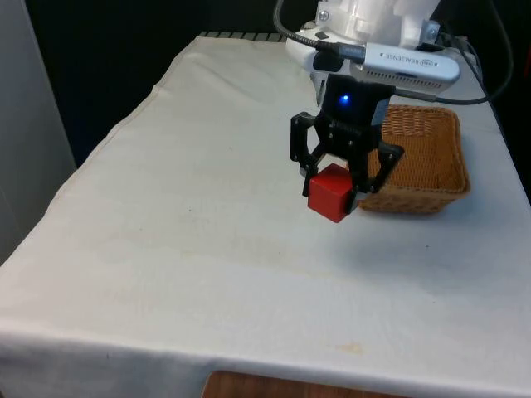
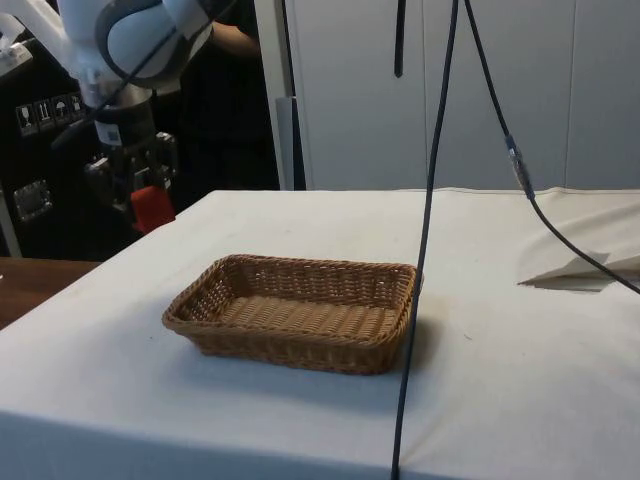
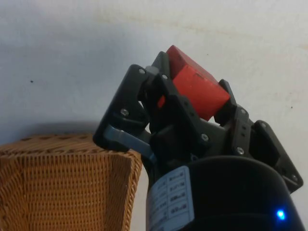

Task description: Pick up the cube and place it into the basket.

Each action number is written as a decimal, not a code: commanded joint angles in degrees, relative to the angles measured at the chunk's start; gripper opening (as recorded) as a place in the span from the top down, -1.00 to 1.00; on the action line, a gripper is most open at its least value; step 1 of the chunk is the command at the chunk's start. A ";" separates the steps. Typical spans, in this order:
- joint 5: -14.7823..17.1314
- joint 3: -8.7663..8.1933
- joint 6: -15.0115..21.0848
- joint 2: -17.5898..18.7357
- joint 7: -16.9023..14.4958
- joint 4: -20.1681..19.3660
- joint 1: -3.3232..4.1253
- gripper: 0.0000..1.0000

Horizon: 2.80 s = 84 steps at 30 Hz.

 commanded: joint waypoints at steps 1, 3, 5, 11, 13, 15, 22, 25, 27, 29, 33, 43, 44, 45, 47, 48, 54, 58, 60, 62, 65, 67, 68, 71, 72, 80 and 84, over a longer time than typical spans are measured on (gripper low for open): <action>-0.40 -0.11 1.43 -2.01 0.52 -3.09 0.29 0.76; -0.80 -0.11 1.38 -2.81 0.52 -4.13 0.34 0.76; -1.03 -0.11 1.38 -3.32 0.52 -4.81 0.34 0.76; -1.95 -0.06 1.15 -5.16 0.23 -6.99 0.29 0.76; -2.29 0.00 1.15 -5.73 0.23 -7.79 0.29 0.76; -2.12 0.06 0.00 -4.41 -0.06 -5.73 0.11 0.76; -3.04 0.17 1.43 -8.77 0.46 -12.26 0.40 0.76; -3.15 0.23 1.49 -9.63 0.63 -13.64 0.46 0.76; -3.21 0.34 1.55 -10.20 0.80 -14.55 0.52 0.76; -3.27 0.46 1.60 -10.83 1.03 -15.47 0.52 0.76; -3.04 0.86 0.17 -10.26 0.80 -14.61 0.29 0.76; -3.72 1.66 3.38 -14.73 3.09 -22.06 0.74 0.76; -3.78 1.72 3.67 -15.01 3.32 -22.63 0.74 0.76; -3.84 1.83 3.95 -15.36 3.55 -23.20 0.80 0.76; -4.01 2.06 4.47 -15.87 3.95 -24.24 0.74 0.76; -4.18 2.18 4.81 -16.16 4.24 -24.81 0.74 0.76; -4.87 2.75 6.70 -17.88 5.73 -28.36 0.69 0.76; -5.44 3.15 7.96 -19.14 6.76 -30.83 0.69 0.76; -5.73 3.38 8.65 -19.82 7.39 -32.14 0.69 0.76; -5.96 3.61 9.34 -20.45 7.91 -33.40 0.69 0.76; -6.47 3.95 10.71 -21.83 9.05 -36.04 0.69 0.76; -6.36 4.24 10.14 -21.72 8.88 -36.10 0.46 0.76; -6.82 4.18 11.52 -22.46 9.68 -37.41 0.69 0.76; -7.51 4.58 12.89 -23.78 10.94 -39.99 0.69 0.76; -7.73 4.70 13.24 -24.06 11.29 -40.62 0.69 0.76; -9.11 5.44 15.70 -26.13 13.81 -45.03 0.74 0.76; -9.63 6.19 16.27 -26.53 14.84 -46.64 0.46 0.76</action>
